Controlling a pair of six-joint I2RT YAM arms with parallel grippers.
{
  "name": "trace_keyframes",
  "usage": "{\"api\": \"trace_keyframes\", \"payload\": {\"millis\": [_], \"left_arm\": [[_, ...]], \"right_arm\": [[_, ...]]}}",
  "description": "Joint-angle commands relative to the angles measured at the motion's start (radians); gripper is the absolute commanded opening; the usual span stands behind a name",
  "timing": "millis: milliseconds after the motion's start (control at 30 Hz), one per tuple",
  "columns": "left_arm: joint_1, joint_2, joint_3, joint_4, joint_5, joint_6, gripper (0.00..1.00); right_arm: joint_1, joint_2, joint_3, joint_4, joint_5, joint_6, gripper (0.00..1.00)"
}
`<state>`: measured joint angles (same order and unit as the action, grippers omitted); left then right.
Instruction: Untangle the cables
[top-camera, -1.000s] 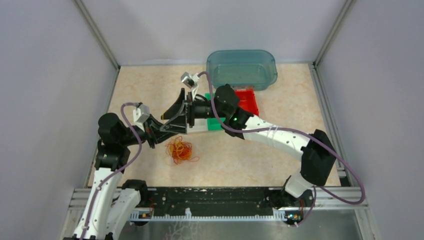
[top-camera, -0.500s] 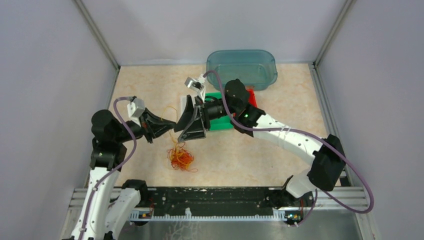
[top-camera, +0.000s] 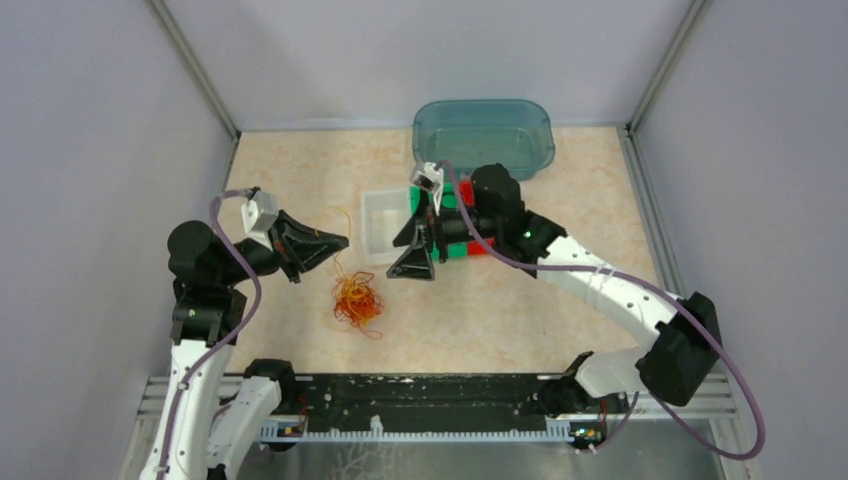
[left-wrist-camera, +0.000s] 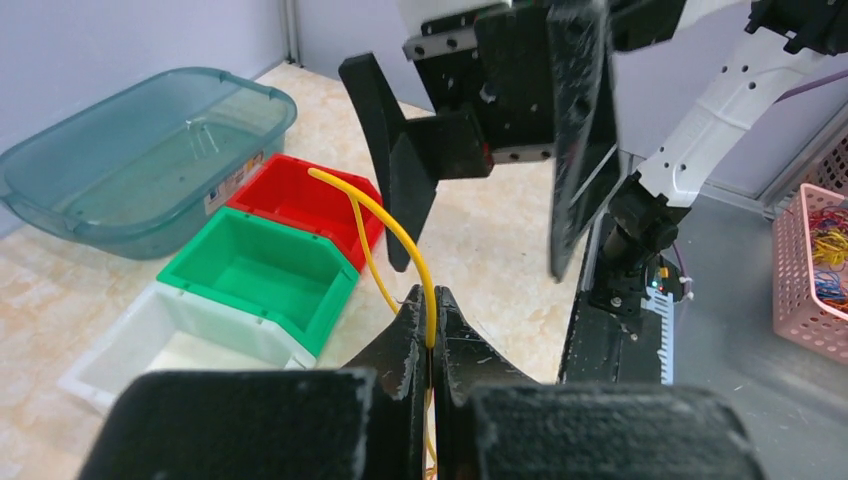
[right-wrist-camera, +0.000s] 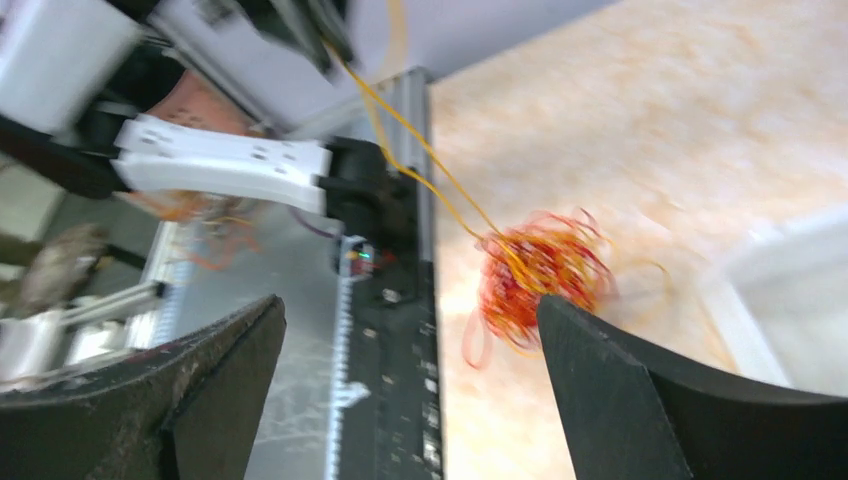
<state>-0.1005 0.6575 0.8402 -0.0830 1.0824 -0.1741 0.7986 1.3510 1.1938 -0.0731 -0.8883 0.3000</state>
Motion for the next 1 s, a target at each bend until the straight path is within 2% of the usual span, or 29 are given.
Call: {"api": "trace_keyframes", "payload": {"millis": [0,67,167,367,700,967], "left_arm": [[-0.002,0.0,0.044,0.075,0.025,-0.068,0.0],[-0.002,0.007,0.052,0.084,0.04,-0.087,0.0],[-0.002,0.017,0.066,0.083,0.054,-0.101,0.0],[-0.002,0.02,0.084,0.088,0.058,-0.114,0.0],[-0.002,0.044,0.132,0.11,0.058,-0.148,0.0],[-0.002,0.066,0.187,0.162,0.048,-0.198,0.0]], "right_arm": [[0.0,-0.117,-0.21,0.286,0.19,-0.057,0.99],[0.031,-0.116,-0.295,0.445,0.287,-0.089,0.99],[0.071,-0.035,-0.291,0.578,0.351,-0.119,0.99],[0.184,0.146,-0.161,0.664,0.339,-0.17,0.97],[0.264,0.338,-0.136,0.841,0.357,-0.06,0.78],[0.289,0.415,-0.233,0.965,0.456,-0.013,0.63]]}}
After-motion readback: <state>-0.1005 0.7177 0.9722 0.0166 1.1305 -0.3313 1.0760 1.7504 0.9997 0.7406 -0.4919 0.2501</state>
